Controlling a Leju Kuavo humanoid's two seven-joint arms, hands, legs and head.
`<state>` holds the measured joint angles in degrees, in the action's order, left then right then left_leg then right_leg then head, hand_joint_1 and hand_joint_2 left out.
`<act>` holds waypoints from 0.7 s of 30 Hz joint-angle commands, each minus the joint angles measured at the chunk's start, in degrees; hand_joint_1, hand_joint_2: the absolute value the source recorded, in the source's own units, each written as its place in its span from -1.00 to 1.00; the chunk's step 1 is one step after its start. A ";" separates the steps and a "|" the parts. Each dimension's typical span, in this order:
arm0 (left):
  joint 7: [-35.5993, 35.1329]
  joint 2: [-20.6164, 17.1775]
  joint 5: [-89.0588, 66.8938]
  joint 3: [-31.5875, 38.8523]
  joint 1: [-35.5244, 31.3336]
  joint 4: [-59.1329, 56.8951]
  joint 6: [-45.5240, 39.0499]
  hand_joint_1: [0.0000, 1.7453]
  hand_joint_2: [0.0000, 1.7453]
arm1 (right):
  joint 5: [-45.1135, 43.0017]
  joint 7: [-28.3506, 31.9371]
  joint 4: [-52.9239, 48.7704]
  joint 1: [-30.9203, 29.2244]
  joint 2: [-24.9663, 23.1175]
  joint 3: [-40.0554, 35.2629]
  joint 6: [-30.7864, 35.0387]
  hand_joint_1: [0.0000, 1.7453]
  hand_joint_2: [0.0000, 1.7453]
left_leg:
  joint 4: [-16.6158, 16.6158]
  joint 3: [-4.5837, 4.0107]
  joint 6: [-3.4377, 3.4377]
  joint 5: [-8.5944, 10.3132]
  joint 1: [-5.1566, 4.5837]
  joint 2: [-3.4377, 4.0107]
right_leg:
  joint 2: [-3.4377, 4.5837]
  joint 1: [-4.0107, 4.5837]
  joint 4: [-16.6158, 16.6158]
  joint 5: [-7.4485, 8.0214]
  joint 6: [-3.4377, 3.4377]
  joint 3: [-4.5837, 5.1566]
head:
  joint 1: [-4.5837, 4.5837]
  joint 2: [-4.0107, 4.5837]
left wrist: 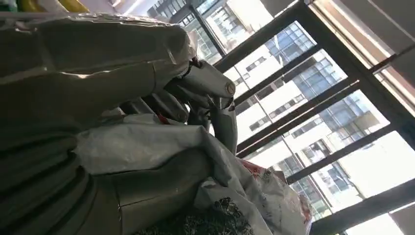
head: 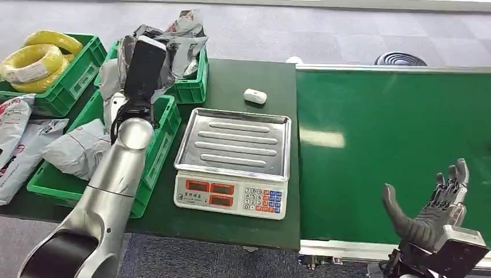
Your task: Moved the parcel from conveyor to table for the left to box.
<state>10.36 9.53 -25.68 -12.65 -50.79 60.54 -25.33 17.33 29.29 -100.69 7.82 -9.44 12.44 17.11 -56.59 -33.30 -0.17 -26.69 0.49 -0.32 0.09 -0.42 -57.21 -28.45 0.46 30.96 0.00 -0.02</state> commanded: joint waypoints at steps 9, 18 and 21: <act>-10.76 -8.76 -12.42 8.37 -10.06 -35.16 -6.38 1.00 1.00 | 1.75 -0.97 5.82 -2.87 0.53 -1.56 2.10 -1.00 1.00 | 0.08 0.15 -0.03 0.05 0.01 0.18 | 0.15 0.02 0.06 0.09 -0.04 -0.08 | 0.02 0.00; -19.93 -12.73 -17.35 10.87 -8.98 -43.50 0.99 0.16 1.00 | 0.73 -1.91 7.60 -3.90 2.72 -3.28 3.21 -1.00 1.00 | 0.06 0.13 -0.06 0.03 0.07 0.25 | 0.23 0.08 0.02 0.06 -0.02 -0.04 | 0.02 0.00; -16.24 -12.53 -15.24 14.32 -7.19 -42.43 -1.48 -1.00 1.00 | 0.10 -2.10 7.85 -3.86 3.18 -3.21 3.55 -1.00 1.00 | 0.13 0.17 -0.04 0.05 0.04 0.23 | 0.21 0.04 0.08 0.06 -0.01 -0.11 | 0.00 0.00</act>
<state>-8.87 -1.03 -43.32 -4.39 -57.14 27.58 -26.14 18.47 27.71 -97.72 5.73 -8.63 10.77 20.04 -56.58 -33.33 -0.23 -26.65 0.54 -0.31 0.13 -0.37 -57.28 -28.47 0.43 30.97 0.00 -0.02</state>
